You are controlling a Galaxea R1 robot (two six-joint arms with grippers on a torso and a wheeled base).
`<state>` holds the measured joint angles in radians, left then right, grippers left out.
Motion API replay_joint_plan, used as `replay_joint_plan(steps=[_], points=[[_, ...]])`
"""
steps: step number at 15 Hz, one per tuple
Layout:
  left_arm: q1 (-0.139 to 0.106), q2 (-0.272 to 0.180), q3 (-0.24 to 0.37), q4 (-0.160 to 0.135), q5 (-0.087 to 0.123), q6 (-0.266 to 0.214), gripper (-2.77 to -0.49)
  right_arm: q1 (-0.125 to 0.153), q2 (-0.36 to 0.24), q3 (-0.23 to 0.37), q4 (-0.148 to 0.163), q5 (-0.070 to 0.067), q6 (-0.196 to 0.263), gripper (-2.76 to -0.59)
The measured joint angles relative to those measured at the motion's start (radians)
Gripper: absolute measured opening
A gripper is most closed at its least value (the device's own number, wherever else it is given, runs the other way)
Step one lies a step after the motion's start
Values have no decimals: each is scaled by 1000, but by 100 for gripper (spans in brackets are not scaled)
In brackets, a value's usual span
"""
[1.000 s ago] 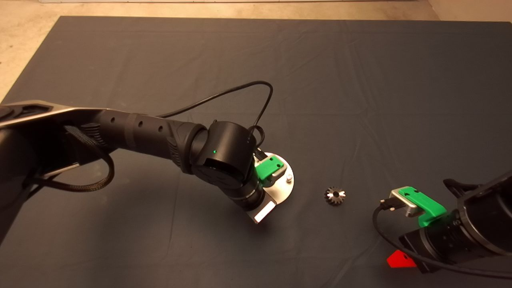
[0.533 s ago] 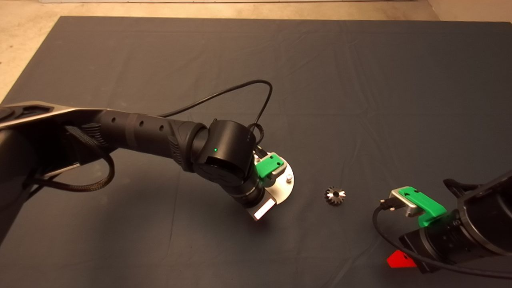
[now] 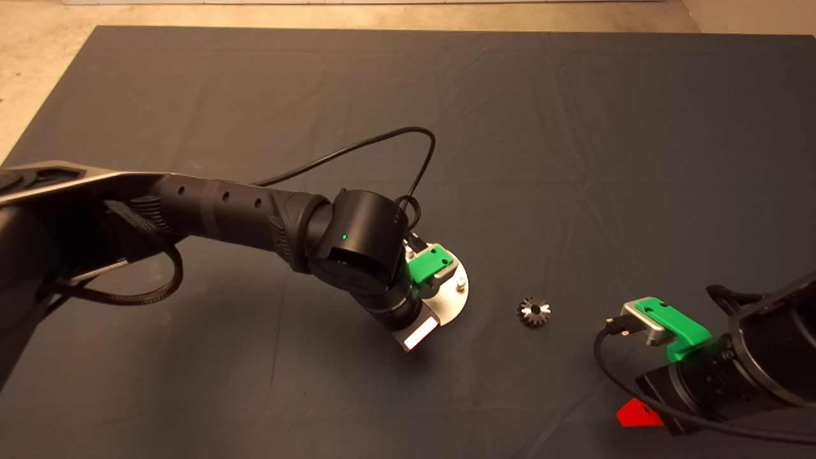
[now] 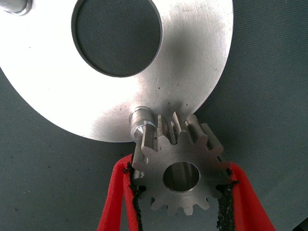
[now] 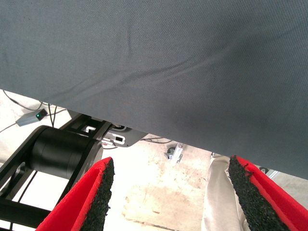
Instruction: Install three planetary gears onto the carrier pins
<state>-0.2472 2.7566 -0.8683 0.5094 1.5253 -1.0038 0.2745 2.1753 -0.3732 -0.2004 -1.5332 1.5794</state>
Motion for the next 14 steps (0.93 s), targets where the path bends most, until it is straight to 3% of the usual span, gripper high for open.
replay_joint_plan(steps=[10,11,14], points=[[-6,7,-7,-1,2,9,-266,0,0,0,0,0,0,-161],[-8,9,-14,10,2,9,-266,0,0,0,0,0,0,-161],[-34,15,-21,16,4,10,-266,0,0,0,0,0,0,-161]])
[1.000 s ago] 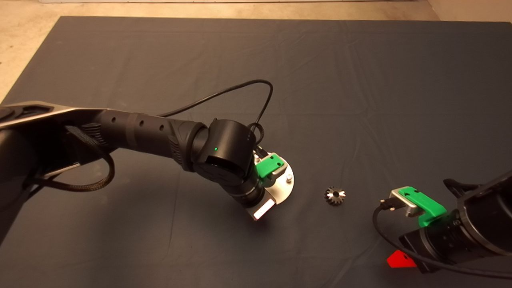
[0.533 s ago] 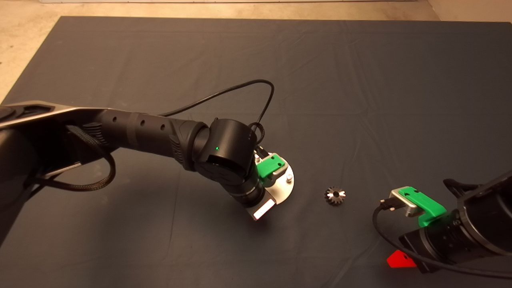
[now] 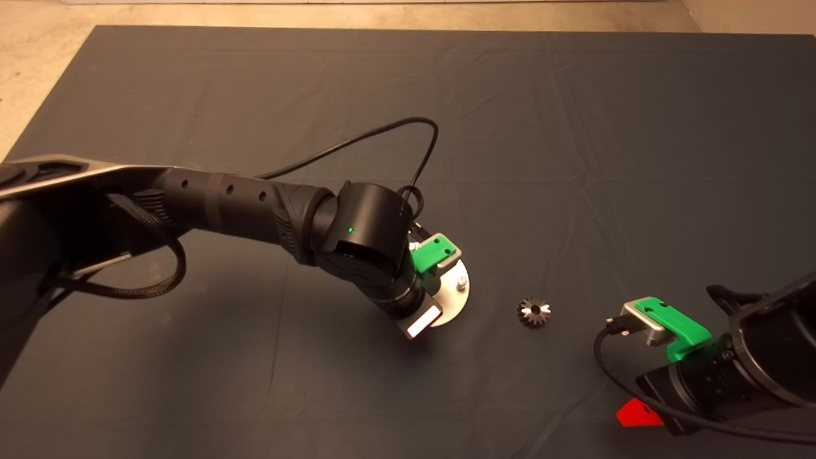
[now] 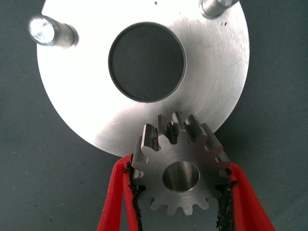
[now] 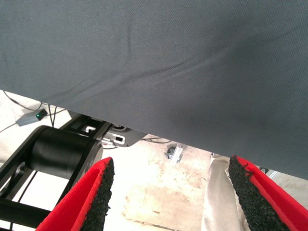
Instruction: Install three planetary gears onto the carrier pins
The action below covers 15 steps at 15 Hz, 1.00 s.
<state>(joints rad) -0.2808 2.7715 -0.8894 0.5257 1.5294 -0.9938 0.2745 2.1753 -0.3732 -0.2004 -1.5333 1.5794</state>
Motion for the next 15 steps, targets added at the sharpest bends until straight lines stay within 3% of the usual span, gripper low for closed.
replay_joint_plan(steps=[5,15], points=[[-36,7,0,-7,0,0,-267,0,0,0,0,0,0,-161],[-36,6,1,-18,0,-3,-267,0,0,0,0,0,0,-161]])
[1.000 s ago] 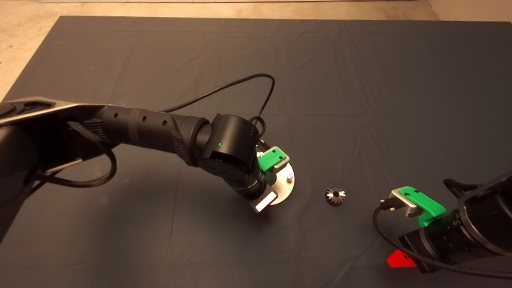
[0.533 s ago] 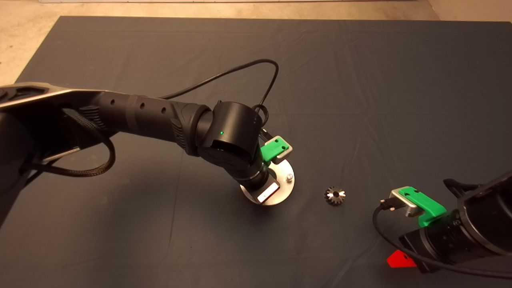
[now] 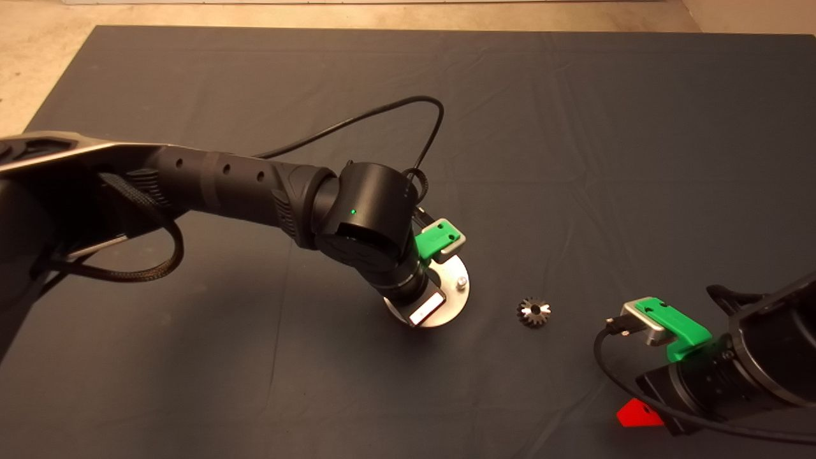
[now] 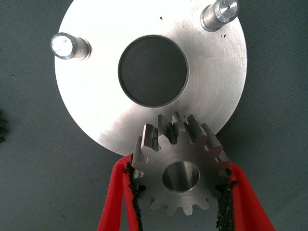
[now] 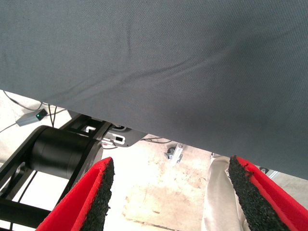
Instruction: Install three planetary gears onto the carrier pins
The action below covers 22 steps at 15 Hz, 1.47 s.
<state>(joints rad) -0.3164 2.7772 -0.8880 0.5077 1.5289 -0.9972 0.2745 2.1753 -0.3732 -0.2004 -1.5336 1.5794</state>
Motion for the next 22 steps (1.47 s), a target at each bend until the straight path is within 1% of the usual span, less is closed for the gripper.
replay_joint_plan(steps=[4,10,13,16,22], points=[[2,-11,8,-1,0,-1,-267,0,0,0,0,0,0,-161],[31,-23,9,-1,0,-3,-267,0,0,0,-1,0,0,-161],[36,-24,9,1,0,-3,-267,0,0,0,-1,0,0,-161],[58,-24,9,1,0,-3,-267,0,0,0,-1,0,0,-161],[61,-24,9,5,0,-3,-267,0,0,0,-1,0,0,-161]])
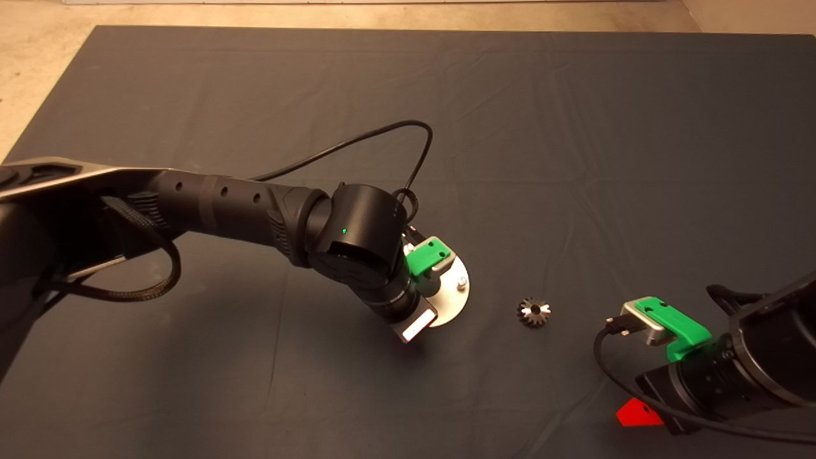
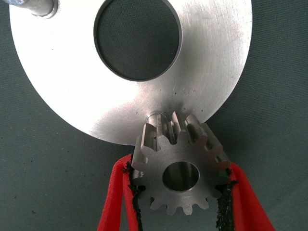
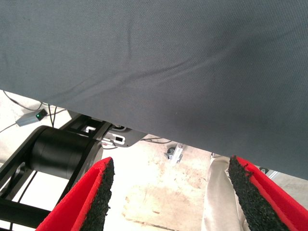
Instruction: Install three planetary gears onto the carrier pins
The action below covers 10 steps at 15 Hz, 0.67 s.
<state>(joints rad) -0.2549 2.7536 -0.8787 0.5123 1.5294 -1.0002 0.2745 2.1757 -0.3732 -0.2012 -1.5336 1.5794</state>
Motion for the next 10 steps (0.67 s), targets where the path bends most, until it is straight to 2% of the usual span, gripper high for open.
replay_joint_plan(steps=[10], points=[[0,0,-1,7,1,13,-267,0,0,0,0,0,0,-161]])
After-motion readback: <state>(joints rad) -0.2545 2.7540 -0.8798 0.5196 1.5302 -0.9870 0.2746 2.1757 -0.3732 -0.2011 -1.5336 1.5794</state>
